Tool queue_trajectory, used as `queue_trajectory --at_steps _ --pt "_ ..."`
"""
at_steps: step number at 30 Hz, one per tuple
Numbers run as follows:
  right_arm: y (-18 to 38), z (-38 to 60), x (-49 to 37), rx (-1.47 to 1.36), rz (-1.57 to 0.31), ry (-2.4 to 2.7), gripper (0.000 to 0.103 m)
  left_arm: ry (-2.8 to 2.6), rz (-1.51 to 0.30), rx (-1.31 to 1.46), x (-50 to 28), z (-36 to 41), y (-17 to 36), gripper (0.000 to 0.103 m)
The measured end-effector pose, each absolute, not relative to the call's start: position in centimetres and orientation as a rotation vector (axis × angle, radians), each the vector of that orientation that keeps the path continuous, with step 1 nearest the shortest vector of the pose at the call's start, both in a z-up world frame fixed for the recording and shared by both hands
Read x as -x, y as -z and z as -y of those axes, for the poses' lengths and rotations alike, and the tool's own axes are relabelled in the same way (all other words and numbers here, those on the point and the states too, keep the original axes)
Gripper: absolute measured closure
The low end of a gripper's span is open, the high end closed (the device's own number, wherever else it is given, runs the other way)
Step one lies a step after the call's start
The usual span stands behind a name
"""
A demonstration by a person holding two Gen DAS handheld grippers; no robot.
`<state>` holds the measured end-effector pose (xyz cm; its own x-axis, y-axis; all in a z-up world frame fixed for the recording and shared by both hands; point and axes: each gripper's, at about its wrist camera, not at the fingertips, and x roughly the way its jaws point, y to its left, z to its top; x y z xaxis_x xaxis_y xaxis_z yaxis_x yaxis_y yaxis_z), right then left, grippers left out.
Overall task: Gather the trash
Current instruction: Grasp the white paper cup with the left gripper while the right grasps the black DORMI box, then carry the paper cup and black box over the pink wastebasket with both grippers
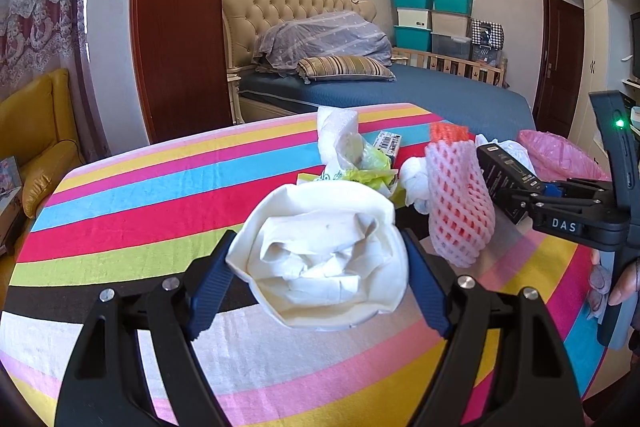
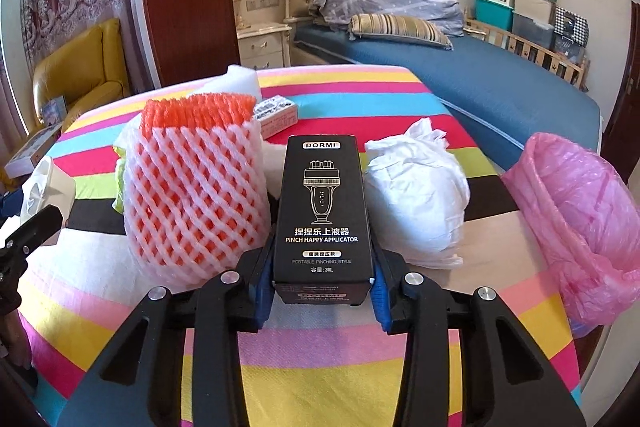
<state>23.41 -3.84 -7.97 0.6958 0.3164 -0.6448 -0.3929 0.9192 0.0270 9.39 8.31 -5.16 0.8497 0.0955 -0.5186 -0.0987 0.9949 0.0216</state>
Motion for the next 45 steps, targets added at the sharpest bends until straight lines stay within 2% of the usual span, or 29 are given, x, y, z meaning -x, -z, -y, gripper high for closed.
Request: queue_trajectory --at_steps 12,34,45 --pt "6.7 5.4 -20.5 0.048 -0.596 -0.443 0.065 -0.127 -0.540 -0.009 -9.8 -8.3 5.1 0.025" --pt "6.0 4.8 -13.5 0.106 -0.537 -0.529 0.065 -0.227 -0.418 -0.013 -7.2 -8.3 4.1 0.025" --pt "5.2 7.6 -11.8 0.094 -0.500 -0.499 0.065 -0.187 -0.404 0.028 -5.6 -6.5 3.4 0.025"
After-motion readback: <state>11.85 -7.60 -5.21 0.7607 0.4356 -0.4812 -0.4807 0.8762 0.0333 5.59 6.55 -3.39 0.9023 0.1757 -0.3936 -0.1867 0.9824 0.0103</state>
